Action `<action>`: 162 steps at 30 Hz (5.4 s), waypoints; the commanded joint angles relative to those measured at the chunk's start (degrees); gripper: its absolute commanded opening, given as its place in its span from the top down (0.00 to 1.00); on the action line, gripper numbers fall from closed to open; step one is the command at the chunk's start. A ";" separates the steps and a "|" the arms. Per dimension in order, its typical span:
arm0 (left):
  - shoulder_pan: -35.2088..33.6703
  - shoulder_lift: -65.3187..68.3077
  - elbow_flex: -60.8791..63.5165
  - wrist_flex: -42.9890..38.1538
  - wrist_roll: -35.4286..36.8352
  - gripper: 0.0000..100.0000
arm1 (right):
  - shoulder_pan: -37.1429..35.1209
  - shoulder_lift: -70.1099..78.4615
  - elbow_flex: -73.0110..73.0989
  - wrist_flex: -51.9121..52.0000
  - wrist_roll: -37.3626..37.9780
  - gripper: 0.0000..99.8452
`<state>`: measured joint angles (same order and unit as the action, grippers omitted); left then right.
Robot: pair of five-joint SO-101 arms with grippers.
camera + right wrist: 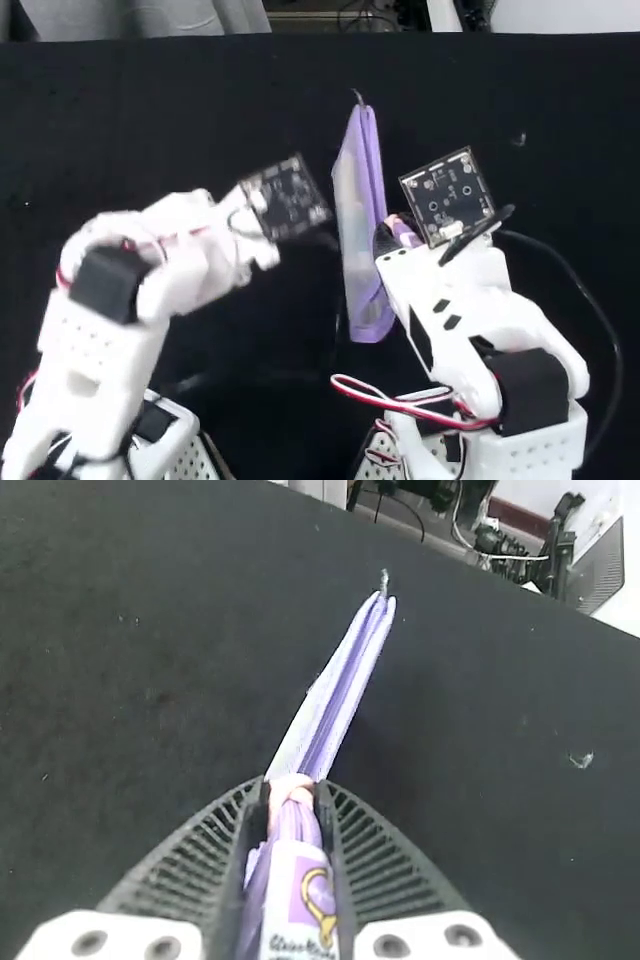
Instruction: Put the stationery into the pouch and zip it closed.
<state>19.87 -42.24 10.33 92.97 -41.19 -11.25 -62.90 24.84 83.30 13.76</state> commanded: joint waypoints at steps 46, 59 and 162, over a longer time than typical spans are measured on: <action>26.07 -57.05 87.34 -80.88 2.73 0.92 | -17.76 20.18 -42.15 10.73 -1.05 0.99; 26.07 -57.05 87.34 -80.97 10.02 0.92 | -35.96 26.59 -44.18 13.45 -0.53 0.99; 16.66 -62.24 70.81 -12.66 1.14 0.92 | -23.65 45.93 -16.92 -1.41 3.16 0.99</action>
<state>43.34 -104.66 86.37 77.32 -38.55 -34.55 -16.84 7.96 83.12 16.31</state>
